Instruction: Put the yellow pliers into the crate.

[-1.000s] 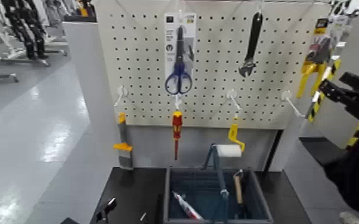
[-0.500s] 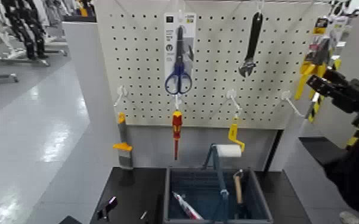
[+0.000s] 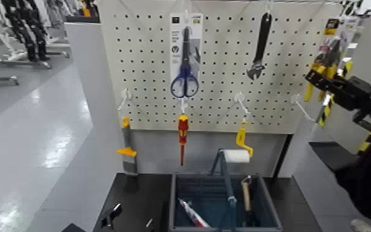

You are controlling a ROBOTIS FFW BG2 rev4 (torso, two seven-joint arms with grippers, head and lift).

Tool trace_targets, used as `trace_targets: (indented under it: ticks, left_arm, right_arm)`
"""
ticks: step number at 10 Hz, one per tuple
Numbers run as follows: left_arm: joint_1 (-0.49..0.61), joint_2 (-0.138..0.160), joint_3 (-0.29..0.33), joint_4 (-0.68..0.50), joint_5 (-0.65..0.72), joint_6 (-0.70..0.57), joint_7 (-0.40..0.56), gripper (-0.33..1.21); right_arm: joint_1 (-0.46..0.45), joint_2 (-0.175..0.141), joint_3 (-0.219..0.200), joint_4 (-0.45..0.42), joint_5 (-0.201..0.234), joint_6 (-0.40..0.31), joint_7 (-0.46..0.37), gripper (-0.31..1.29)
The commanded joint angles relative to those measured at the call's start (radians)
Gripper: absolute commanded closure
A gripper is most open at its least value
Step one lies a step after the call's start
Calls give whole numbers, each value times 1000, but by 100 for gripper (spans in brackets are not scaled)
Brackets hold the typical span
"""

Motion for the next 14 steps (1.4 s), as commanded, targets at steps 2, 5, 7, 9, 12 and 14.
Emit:
trace_targets:
  ticks: [2, 5, 7, 9, 12, 14]
  left_arm:
    - [1, 0, 1, 0, 0, 0, -1, 11]
    - [1, 0, 1, -1, -1, 0, -1, 11]
    - [1, 0, 1, -1, -1, 0, -1, 11]
    - [1, 0, 2, -1, -1, 0, -1, 11]
    - [1, 0, 2, -1, -1, 0, -1, 11]
    - [1, 2, 2, -1, -1, 0, -1, 11]
  right_arm:
    - [-2, 3, 4, -16, 15, 5, -8, 113]
    - [-8, 1, 12, -16, 18, 8, -10, 113]
    - [-10, 0, 18, -19, 18, 8, -11, 113]
    - [-7, 3, 12, -43, 21, 8, -13, 113]
    - [36, 10, -16, -161, 21, 23, -33, 113]
    - [81, 27, -27, -264, 18, 48, -50, 113]
